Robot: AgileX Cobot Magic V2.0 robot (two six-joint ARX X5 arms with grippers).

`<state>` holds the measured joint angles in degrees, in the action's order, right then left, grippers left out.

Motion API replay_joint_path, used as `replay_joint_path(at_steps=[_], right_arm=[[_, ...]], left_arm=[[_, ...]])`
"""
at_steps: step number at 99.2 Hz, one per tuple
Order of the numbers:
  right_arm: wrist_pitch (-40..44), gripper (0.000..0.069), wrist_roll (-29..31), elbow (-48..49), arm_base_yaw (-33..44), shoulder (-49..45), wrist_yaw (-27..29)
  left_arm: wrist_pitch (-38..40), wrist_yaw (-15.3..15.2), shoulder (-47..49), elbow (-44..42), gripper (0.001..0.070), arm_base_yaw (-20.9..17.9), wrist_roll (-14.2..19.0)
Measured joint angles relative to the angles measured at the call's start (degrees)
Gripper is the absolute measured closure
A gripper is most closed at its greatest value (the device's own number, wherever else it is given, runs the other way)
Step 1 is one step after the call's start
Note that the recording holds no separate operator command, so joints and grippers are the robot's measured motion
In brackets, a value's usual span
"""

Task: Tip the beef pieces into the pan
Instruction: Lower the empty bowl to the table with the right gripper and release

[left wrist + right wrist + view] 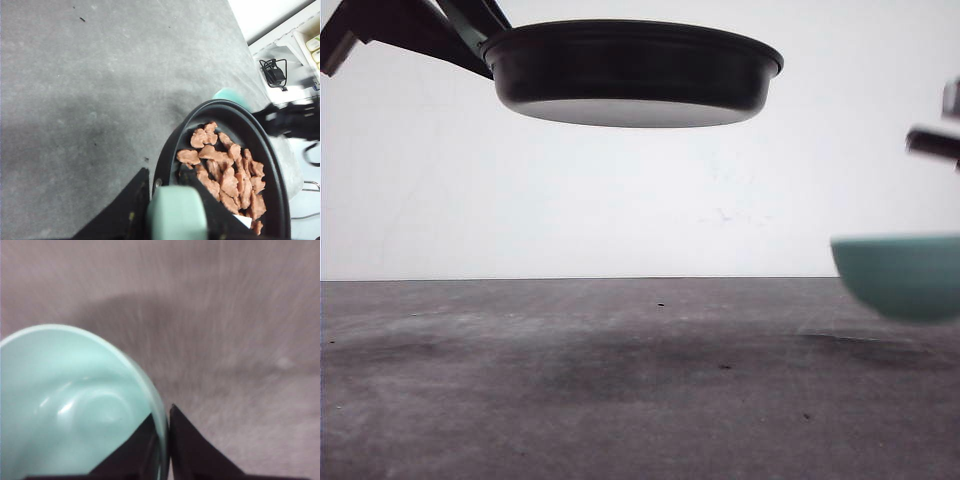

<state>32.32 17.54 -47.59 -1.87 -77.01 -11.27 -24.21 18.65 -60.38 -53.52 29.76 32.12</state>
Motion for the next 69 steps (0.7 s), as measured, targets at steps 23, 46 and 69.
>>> replay_joint_path(at_steps=[23, 46, 69], right_arm=[[-1.5, 0.0677, -1.3, 0.0, -1.3, -5.5, 1.9], [-2.5, 0.0543, -2.4, 0.0, -2.2, -6.0, 2.3], [-1.6, 0.0108, -2.5, 0.0, -2.3, -2.2, 2.1]], left_arm=[[-0.1, -0.1, 0.0, 0.0, 0.0654, 0.0, 0.0], [-0.2, -0.2, 0.0, 0.0, 0.0654, 0.0, -0.2], [0.2, -4.8, -0.4, 0.0, 0.0654, -0.1, -1.5]])
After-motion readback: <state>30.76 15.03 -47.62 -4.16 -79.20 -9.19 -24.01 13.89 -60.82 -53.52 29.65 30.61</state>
